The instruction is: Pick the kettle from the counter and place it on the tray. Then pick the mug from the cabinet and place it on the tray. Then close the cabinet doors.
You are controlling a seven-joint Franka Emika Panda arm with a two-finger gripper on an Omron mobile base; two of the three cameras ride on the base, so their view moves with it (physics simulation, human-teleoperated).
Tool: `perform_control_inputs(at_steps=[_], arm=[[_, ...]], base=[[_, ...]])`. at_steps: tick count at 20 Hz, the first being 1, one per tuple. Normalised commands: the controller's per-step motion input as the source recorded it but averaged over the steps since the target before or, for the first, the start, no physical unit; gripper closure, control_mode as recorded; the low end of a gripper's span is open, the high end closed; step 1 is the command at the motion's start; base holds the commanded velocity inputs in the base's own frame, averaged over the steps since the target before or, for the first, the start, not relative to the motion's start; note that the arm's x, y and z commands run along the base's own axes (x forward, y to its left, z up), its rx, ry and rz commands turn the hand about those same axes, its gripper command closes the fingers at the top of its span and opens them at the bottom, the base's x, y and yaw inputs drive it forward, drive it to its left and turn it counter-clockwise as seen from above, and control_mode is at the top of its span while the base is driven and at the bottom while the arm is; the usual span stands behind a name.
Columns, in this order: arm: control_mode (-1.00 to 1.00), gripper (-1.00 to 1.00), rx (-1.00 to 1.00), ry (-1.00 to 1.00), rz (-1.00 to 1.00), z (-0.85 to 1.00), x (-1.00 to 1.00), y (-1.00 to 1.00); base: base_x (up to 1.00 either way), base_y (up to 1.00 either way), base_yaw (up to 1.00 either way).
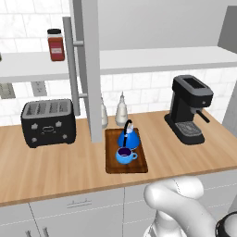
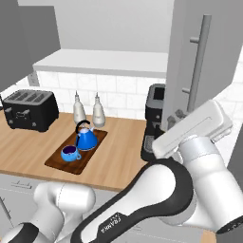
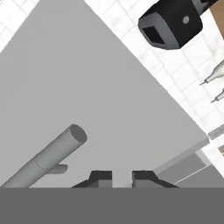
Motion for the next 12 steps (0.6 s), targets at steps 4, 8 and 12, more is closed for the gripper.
perform_control_inputs(at_steps=[4,8,12], arm=[[-1.0,1.0,0.12,0.0,0.14,-0.27,0.89,-0.15],[-1.0,1.0,0.15,0.0,0.15,-0.44,0.76,-0.09],[-1.0,1.0,0.16,0.0,0.16,-0.48,0.77,-0.07]], base=[[0.0,0.0,0.0],[0.0,0.0,0.0],[0.0,0.0,0.0]])
